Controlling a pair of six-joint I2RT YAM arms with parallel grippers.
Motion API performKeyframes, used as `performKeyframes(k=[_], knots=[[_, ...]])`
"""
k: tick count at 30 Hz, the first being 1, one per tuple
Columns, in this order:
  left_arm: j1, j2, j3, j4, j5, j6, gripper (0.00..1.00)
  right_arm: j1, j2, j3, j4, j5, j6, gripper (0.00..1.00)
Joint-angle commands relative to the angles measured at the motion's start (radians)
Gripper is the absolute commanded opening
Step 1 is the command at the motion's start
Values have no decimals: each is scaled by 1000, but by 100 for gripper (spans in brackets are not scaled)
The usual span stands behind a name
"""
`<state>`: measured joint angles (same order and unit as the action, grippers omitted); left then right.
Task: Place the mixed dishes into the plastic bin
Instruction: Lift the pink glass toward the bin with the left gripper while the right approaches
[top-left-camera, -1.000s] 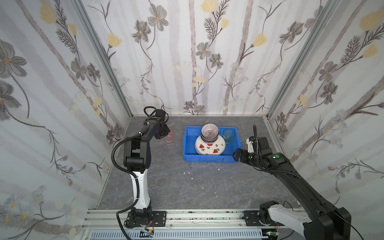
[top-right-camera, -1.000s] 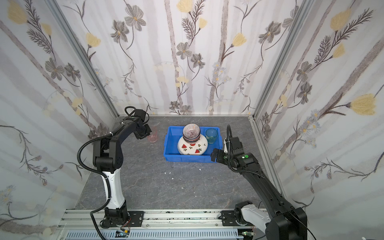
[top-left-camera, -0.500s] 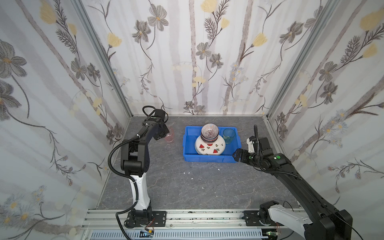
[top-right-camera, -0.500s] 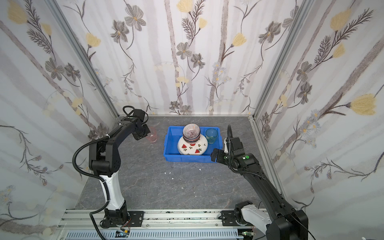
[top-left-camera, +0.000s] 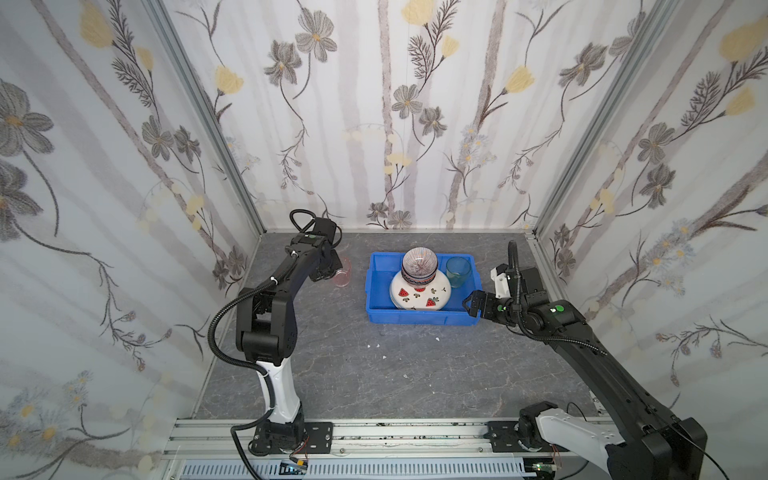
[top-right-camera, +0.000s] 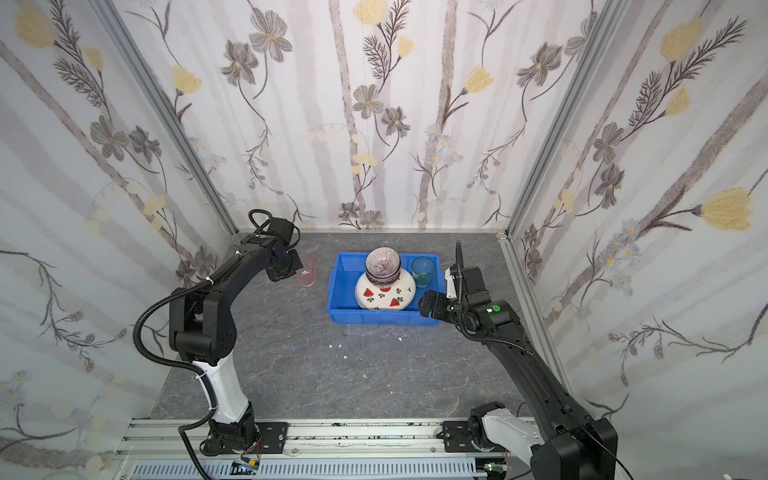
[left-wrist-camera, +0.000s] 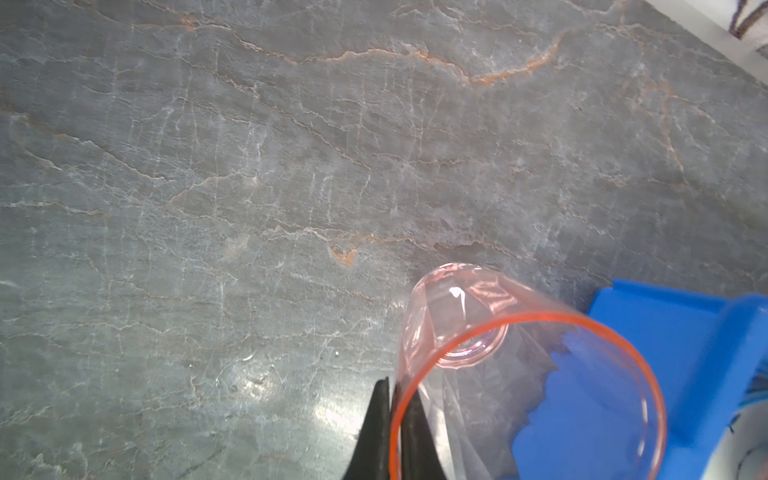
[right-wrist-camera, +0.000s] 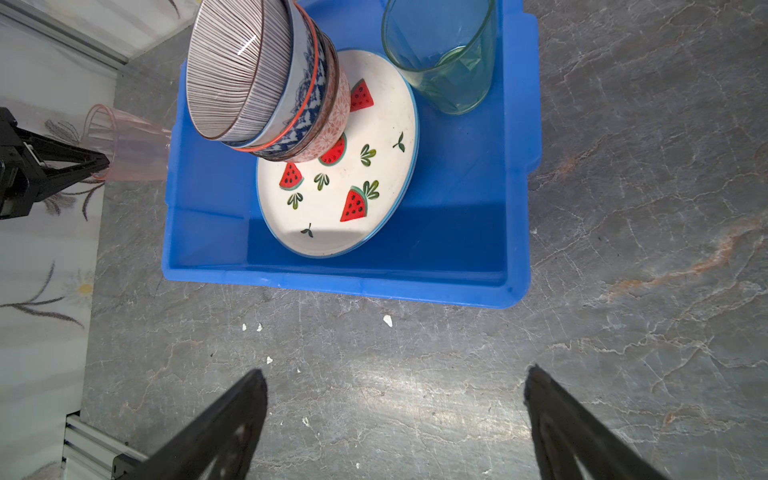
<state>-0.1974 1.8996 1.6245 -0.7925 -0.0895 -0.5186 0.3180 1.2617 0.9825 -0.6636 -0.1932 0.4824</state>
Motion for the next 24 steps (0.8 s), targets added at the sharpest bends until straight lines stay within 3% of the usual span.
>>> performKeyframes(k=[1,13,24], knots=[[-17,-41,-9,-44,-23,9,0,12,27,52,-30,-13,-39,95],[-121,-146,97,-197,-16,3,0,183,178,337,-153,118,-64,90],[-301,-169,155,-221,41,-69,0,336,398,675,-224,213,-51,85]])
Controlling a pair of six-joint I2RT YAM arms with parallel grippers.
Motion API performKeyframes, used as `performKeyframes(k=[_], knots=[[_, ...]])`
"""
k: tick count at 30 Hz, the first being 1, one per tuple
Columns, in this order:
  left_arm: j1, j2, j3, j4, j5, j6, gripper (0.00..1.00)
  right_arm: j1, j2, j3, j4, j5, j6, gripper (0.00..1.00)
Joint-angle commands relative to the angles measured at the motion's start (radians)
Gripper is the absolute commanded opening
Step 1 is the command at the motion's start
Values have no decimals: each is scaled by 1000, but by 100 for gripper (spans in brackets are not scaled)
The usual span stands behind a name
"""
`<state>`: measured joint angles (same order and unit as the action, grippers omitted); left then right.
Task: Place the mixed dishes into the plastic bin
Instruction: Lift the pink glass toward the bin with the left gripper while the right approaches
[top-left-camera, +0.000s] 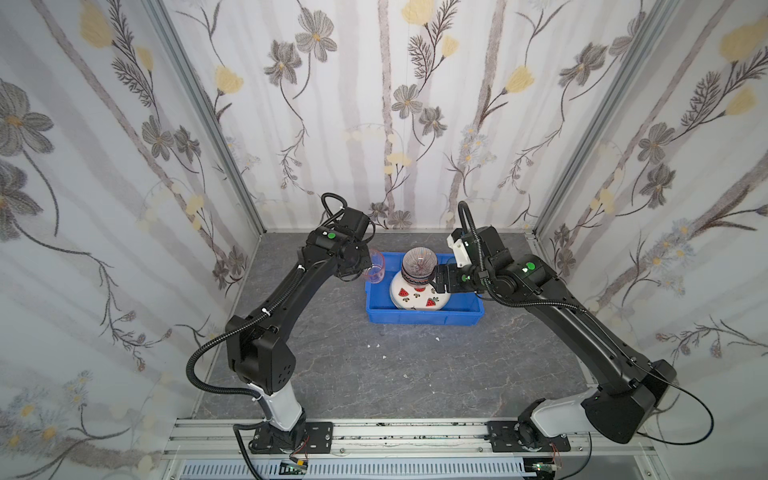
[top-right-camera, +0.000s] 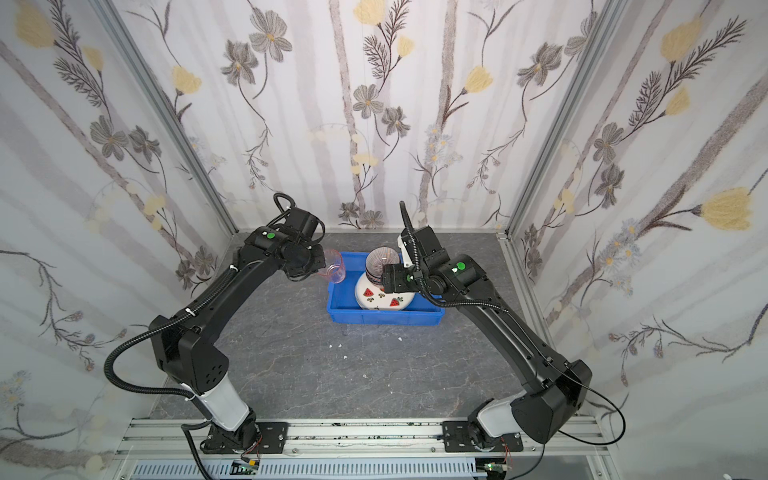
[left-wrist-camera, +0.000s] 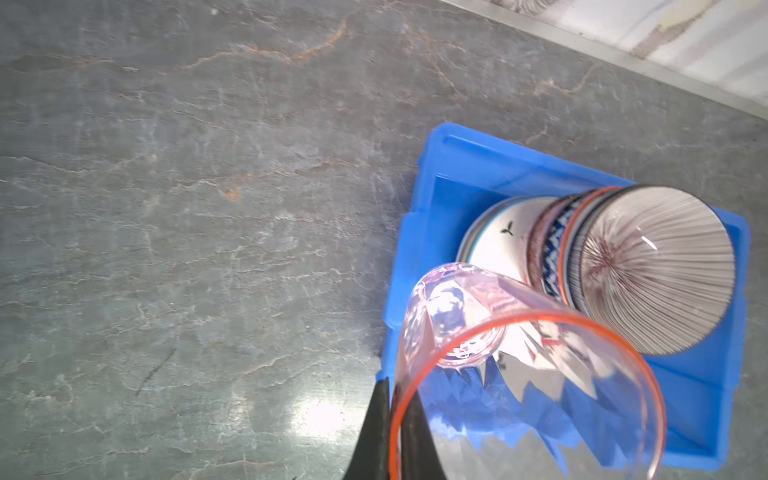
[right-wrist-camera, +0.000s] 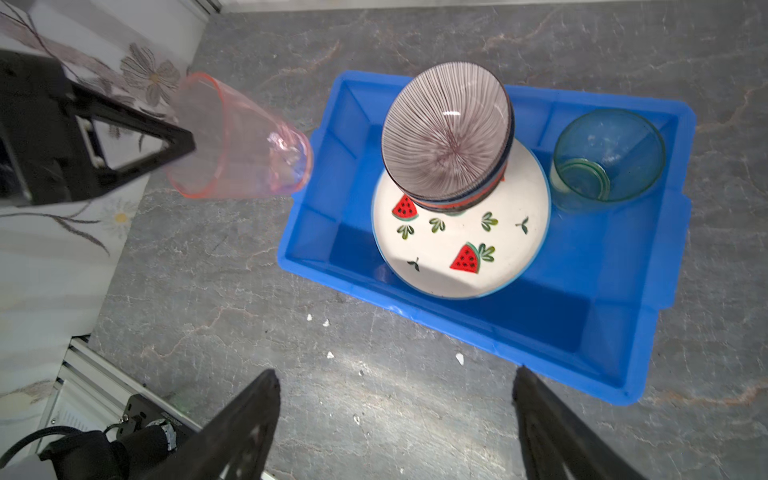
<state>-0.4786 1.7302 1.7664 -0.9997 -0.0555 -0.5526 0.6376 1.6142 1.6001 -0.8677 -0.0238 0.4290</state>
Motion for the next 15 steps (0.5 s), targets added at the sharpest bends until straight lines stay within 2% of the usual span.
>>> performKeyframes(k=[1,10,15], knots=[[-30,0,15,-14,9,-42,0,26,72,96,-32,54,-1,85],[-104,-29,1,-13,3,-75,0,61,245,329,-90,86,-6,77],[-115,-25,8,-13,0,-78,0,68,321,417,-133,111,2,72]])
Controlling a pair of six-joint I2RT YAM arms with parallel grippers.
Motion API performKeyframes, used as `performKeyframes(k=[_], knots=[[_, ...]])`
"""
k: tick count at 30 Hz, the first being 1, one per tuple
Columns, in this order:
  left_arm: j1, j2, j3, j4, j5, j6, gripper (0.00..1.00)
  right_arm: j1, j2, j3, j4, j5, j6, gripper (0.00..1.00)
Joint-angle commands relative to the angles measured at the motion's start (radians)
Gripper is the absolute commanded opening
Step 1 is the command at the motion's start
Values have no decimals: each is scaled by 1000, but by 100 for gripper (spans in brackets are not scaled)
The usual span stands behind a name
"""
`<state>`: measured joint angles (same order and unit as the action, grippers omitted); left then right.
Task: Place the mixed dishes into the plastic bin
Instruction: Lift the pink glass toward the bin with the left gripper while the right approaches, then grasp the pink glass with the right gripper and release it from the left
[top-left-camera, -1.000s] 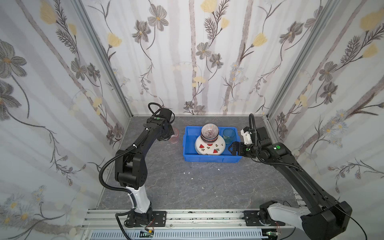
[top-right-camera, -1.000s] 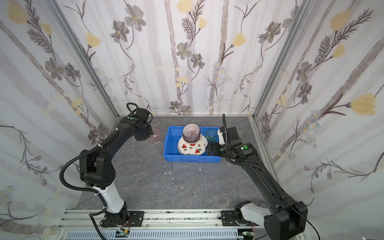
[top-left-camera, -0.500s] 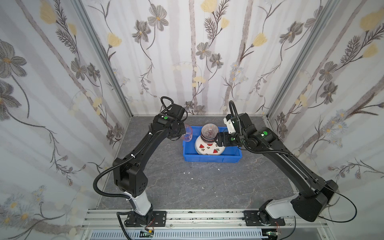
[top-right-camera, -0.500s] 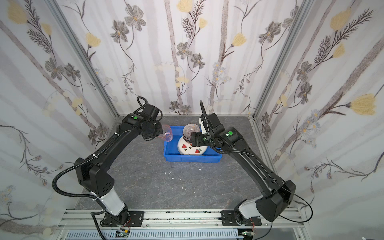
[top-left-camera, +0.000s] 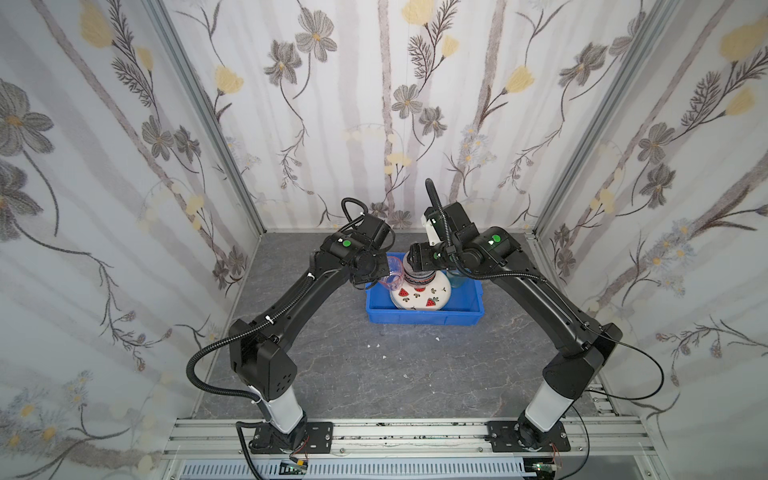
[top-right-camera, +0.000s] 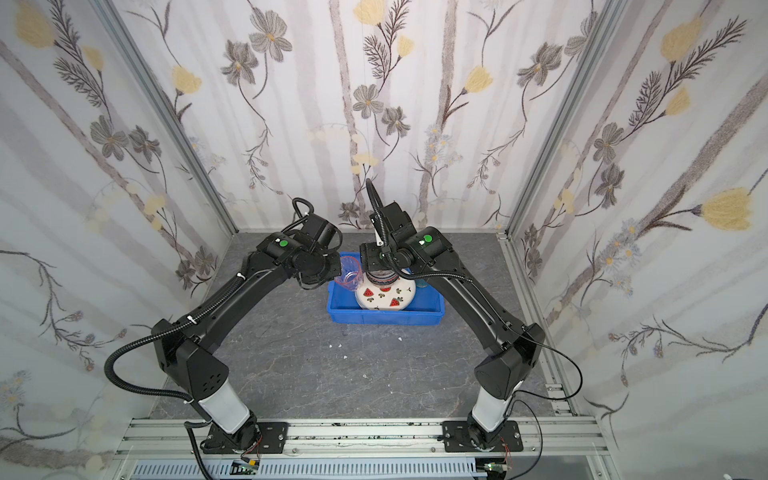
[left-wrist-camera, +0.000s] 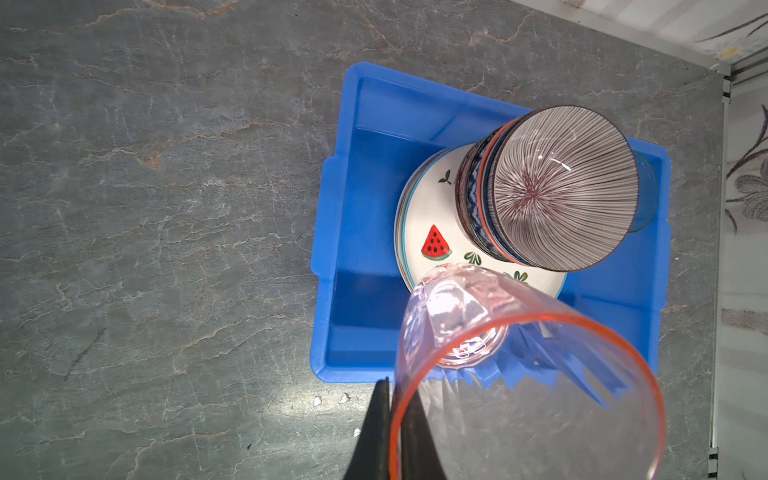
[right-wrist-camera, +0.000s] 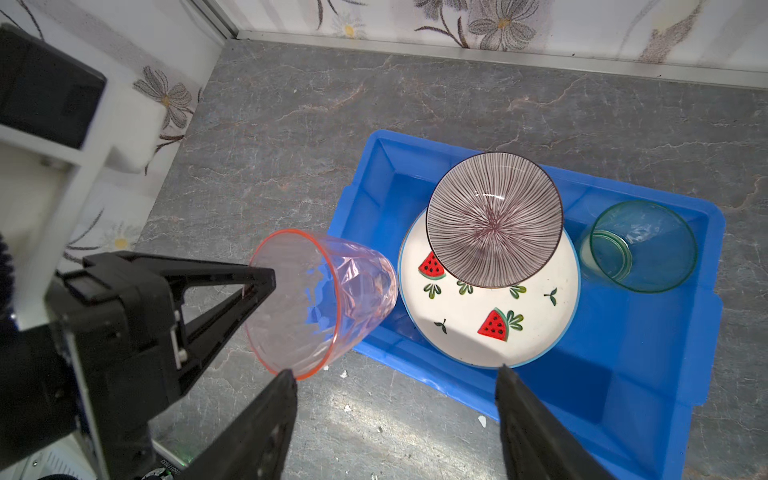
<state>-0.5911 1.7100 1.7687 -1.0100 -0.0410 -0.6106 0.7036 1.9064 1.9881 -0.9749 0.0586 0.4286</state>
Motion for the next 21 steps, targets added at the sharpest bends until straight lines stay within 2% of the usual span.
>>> performKeyframes(k=[1,4,13,21], knots=[[-3,-4,6,-3,-12,-17,0,4,38,36,-25,28,2,71],[-4,-1,8,-4,-8,-13,0,8,64,54,-22,20,5,67],[-5,12,16,-2,-6,-11,0,24,127,79,-16,10,11,61],[-6,48,59,-2,26,-3,0,25,165,81,-16,55,23,53]])
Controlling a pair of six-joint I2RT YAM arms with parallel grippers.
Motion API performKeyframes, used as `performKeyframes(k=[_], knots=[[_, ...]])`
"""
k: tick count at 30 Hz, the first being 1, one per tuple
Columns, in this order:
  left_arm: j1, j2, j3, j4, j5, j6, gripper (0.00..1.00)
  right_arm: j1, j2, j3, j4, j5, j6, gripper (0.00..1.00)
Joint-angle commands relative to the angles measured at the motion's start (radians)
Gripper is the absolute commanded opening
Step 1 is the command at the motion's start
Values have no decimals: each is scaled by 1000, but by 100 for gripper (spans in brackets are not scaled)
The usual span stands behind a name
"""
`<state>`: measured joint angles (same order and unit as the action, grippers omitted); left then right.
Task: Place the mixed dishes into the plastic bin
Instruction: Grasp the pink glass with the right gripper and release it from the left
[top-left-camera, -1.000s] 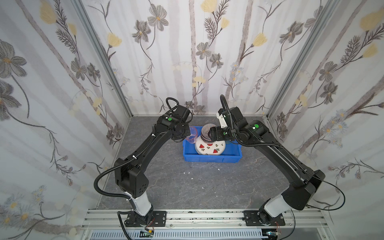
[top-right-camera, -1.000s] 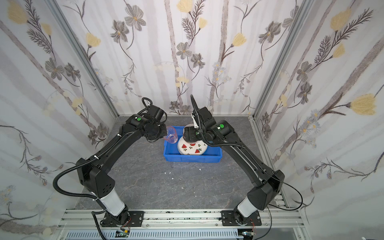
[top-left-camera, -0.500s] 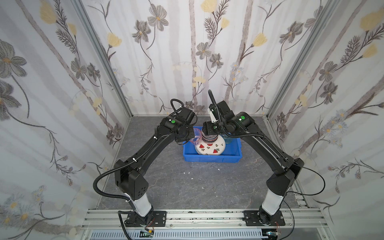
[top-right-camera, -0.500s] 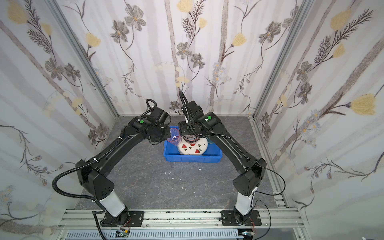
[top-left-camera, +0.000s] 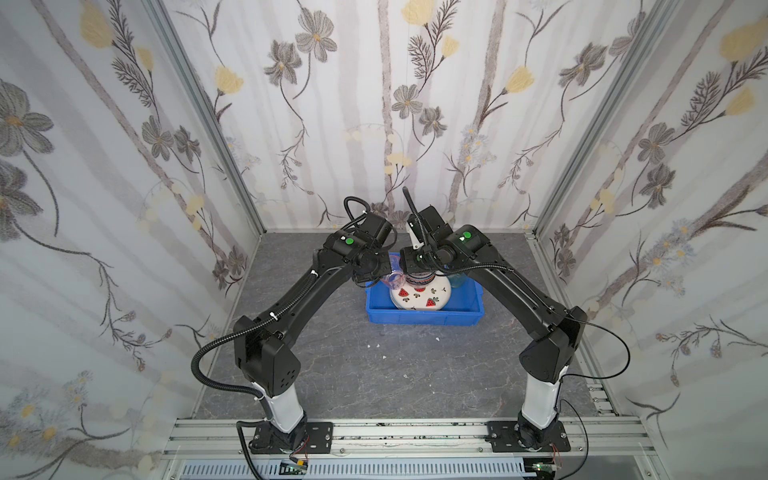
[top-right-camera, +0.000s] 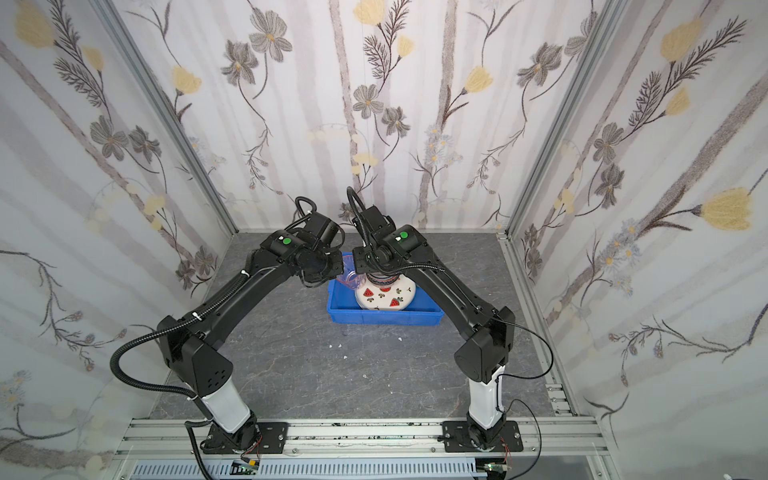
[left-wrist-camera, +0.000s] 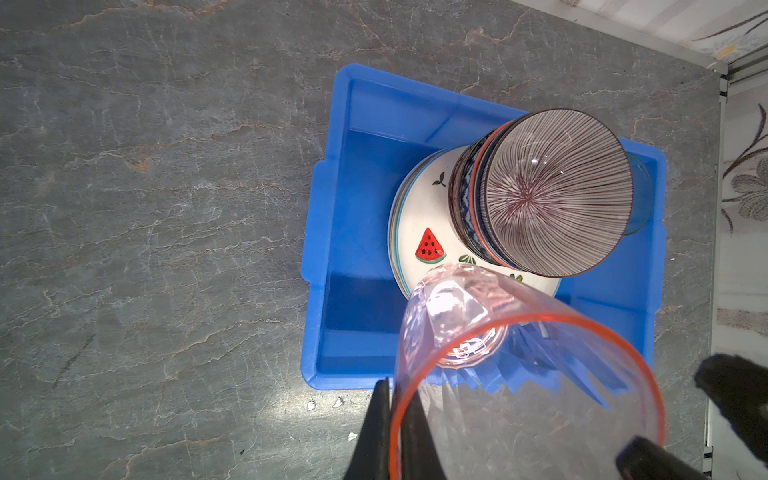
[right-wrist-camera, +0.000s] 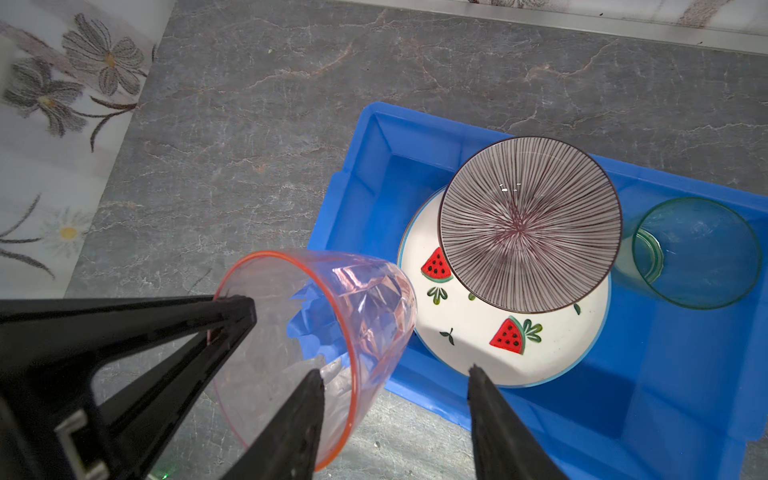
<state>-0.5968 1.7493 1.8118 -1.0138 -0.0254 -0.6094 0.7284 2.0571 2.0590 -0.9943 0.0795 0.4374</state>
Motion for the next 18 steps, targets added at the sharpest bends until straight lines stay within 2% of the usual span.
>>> performKeyframes(k=[1,8,14,18], knots=[[-1,12,18,1,17,-3,0,1,18,10,3,39,16,52],[-1,25,24,1,26,-4,0,2,42,12,4,81,29,37],[0,27,29,3,37,-7,0,2,81,45,-1,75,24,31],[0,27,29,3,39,-7,0,4,95,54,2,72,22,19]])
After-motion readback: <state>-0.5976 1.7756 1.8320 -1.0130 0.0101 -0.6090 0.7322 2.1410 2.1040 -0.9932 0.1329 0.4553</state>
